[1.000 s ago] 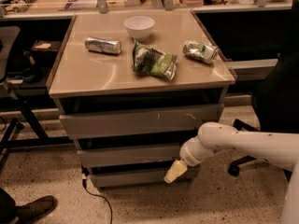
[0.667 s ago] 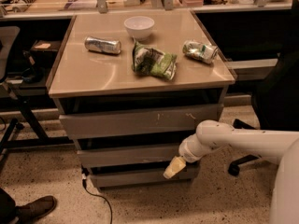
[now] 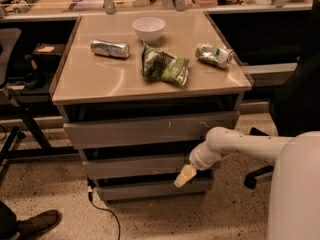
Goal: Open middle drawer
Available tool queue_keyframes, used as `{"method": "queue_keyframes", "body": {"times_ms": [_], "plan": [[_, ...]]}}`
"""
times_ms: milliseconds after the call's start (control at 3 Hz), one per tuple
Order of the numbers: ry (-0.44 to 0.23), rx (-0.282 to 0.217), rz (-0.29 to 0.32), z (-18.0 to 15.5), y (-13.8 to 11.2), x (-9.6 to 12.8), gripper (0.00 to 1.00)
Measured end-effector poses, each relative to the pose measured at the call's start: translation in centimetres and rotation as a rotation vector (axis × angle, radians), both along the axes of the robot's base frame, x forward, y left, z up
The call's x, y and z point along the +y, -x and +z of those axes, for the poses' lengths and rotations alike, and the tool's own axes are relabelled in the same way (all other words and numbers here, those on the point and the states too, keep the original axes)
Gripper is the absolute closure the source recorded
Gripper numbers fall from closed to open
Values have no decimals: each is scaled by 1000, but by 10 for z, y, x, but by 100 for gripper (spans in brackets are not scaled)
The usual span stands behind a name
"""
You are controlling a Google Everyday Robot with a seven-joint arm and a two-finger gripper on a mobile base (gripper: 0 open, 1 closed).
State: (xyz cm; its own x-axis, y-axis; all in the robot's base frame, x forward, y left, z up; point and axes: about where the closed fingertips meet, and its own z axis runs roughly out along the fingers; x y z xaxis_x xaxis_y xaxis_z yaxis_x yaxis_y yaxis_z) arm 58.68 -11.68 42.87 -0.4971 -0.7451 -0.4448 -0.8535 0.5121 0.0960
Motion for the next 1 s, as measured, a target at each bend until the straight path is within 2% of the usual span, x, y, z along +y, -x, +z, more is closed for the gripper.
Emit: {"method": "queue_keyframes", "body": {"times_ms": [333,667,1000], "plan": [[13,37,29,-7,13,4,0],[13,37,29,-5,13,4,0],[17,71,37,-1,31,2,0]]}}
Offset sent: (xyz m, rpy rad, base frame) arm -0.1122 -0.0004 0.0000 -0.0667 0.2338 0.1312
